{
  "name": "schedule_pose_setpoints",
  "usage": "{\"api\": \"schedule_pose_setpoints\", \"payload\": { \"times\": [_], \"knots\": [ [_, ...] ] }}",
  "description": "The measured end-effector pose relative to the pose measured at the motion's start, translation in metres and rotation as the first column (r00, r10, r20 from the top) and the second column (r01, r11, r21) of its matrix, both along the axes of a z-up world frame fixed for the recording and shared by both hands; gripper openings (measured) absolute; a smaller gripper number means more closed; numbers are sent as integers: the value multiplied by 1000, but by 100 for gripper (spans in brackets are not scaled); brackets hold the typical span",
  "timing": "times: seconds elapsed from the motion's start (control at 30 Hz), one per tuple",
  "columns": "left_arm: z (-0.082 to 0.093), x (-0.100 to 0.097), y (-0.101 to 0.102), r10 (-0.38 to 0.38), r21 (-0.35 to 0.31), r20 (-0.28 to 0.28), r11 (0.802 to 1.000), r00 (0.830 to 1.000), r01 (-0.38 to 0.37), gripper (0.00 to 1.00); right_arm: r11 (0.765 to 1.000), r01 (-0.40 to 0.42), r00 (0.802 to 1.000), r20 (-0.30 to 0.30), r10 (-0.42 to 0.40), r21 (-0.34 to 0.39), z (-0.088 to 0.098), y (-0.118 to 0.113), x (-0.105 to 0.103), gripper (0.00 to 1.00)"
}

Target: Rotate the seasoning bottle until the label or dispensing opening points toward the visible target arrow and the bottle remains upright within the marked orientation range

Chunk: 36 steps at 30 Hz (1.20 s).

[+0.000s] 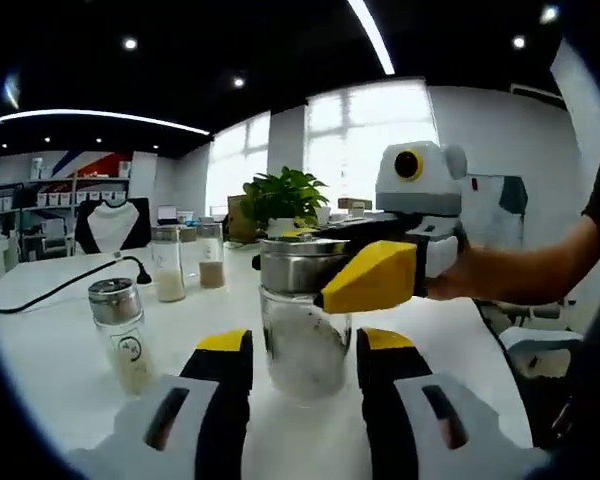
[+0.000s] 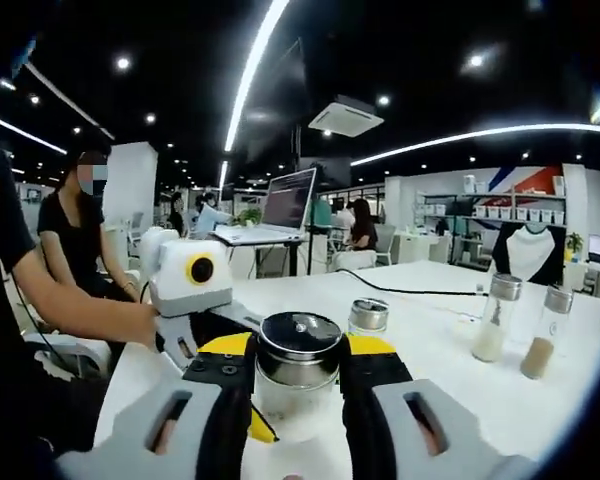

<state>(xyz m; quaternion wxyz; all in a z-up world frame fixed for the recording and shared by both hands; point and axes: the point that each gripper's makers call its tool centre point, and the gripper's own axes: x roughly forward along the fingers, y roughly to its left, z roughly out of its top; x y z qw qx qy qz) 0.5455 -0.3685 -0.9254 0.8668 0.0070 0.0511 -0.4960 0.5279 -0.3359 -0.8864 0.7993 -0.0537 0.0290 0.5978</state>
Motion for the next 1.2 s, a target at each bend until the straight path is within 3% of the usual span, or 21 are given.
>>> {"api": "schedule_pose_setpoints", "payload": {
  "times": [0.17, 0.23, 0.3, 0.4, 0.43, 0.57, 0.63, 0.7, 0.73, 0.77, 0.8, 0.9, 0.97, 1.07, 1.1, 1.17, 1.2],
  "knots": [
    [-6, -20, -8, -57, 24, -17, 998, 998, 58, 36, 998, -61, 998, -8, 61, -6, -6, 4, -17, 31],
    [-6, -18, -5, -5, 56, 12, 998, 1000, 4, 36, 998, -55, 998, -7, 55, -3, -6, 4, -17, 31],
    [-11, -16, -2, 60, 108, 1, 992, 998, -60, 36, 999, -32, 999, -11, 32, -12, -9, 6, -18, 31],
    [-12, -10, 3, 158, 157, 69, 973, 985, -167, 36, 997, 74, 997, 7, -74, -34, -13, 7, -11, 31],
    [-12, -10, 3, 175, 155, 66, 971, 982, -183, 36, 995, 99, 995, 15, -99, -32, -13, 7, -10, 32],
    [-10, -10, 0, 248, 75, 18, 966, 968, -249, 35, 971, 238, 970, 55, -236, -32, -12, 7, -3, 33],
    [-10, -9, 0, 276, 71, 22, 958, 961, -277, 35, 952, 302, 951, 76, -299, -42, -13, 6, 0, 33],
    [-12, -5, 1, 319, 76, 26, 944, 947, -320, 35, 925, 376, 926, 42, -375, -50, -17, 3, 2, 33],
    [-14, -1, 5, 357, 68, 2, 932, 934, -356, 35, 921, 386, 922, 33, -385, -48, -17, 3, 3, 32],
    [-14, 0, 5, 376, 53, -28, 926, 926, -375, 35, 903, 429, 903, -10, -429, -31, -19, 3, 5, 32],
    [-13, 0, 4, 385, 41, -31, 923, 922, -384, 35, 896, 444, 896, -5, -444, -26, -18, 3, 7, 32],
    [-15, 3, 9, 443, 89, 32, 891, 896, -444, 36, 877, 479, 878, 10, -479, -29, -20, 5, 9, 32],
    [-16, 0, 9, 433, 81, 26, 897, 901, -434, 36, 878, 478, 878, -1, -478, -27, -20, 4, 10, 32],
    [-10, -5, 9, 366, 31, 13, 930, 931, -366, 36, 908, 418, 908, -25, -418, 30, -15, 4, 9, 31],
    [-9, -8, 9, 327, 31, 16, 944, 945, -328, 36, 914, 405, 914, -32, -405, 26, -16, 3, 7, 31],
    [-9, -10, 8, 288, 27, 18, 957, 957, -289, 36, 926, 376, 925, -55, -375, 15, -19, 3, 5, 31],
    [-10, -11, 9, 268, 31, 18, 963, 963, -268, 36, 934, 356, 934, -38, -356, 16, -18, 5, 3, 31]
  ]
}}
